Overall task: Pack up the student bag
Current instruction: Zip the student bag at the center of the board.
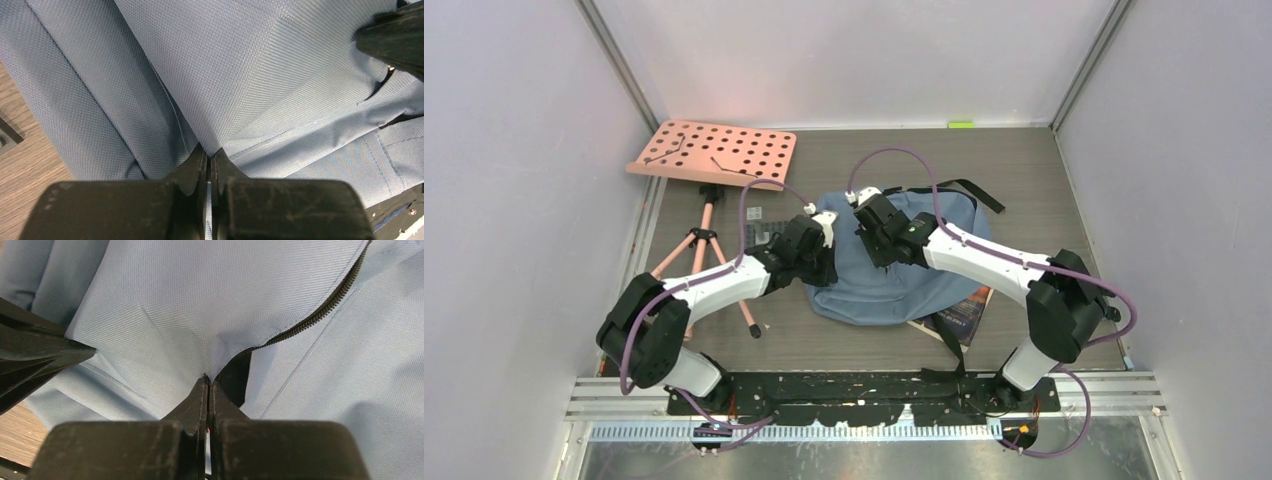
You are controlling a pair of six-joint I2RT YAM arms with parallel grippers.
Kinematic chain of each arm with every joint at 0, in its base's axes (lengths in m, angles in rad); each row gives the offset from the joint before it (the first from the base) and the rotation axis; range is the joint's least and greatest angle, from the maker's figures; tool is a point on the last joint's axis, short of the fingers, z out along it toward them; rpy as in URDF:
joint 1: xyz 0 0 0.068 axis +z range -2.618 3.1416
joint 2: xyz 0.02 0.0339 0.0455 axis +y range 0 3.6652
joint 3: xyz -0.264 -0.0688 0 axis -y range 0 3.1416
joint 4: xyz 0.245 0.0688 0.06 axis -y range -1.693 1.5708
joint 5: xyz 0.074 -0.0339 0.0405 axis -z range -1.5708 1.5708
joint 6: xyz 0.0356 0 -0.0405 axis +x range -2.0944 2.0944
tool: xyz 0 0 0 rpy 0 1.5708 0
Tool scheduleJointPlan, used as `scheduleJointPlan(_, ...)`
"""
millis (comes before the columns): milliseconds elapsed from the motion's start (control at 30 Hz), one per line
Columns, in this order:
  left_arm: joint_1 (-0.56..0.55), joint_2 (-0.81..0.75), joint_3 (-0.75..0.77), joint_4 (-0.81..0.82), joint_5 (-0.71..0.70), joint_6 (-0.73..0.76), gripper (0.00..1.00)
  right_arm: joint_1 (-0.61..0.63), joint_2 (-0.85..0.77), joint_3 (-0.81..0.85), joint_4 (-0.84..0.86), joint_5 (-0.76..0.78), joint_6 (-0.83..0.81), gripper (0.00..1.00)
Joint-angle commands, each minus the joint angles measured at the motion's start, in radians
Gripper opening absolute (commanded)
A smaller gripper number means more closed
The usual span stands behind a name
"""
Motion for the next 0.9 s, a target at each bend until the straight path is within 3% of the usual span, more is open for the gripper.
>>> scheduleJointPlan(0, -0.001, 0.006, -0.015, 0.011, -0.035, 0.011, 0.0, -0.002, -0.115, 0.001, 0.065, 0.071, 0.05, 0.01)
scheduleJointPlan(233, -0.001, -0.023, -0.039, 0.0, -0.087, 0.012, 0.0, -0.017, -0.166, 0.05, 0.089, 0.205, 0.021, 0.01)
scheduleJointPlan(433, -0.001, -0.054, -0.086, -0.023, -0.15, -0.002, 0.0, -0.07, -0.095, 0.138, 0.057, 0.177, 0.041, 0.01)
scheduleJointPlan(633, -0.001, -0.084, -0.097, -0.047, -0.179, 0.02, 0.0, -0.108, -0.135, 0.191, 0.023, -0.128, 0.073, 0.01)
scheduleJointPlan(867, 0.0, -0.09, -0.046, -0.081, -0.191, 0.038, 0.0, -0.108, -0.21, 0.121, -0.031, -0.224, 0.116, 0.0)
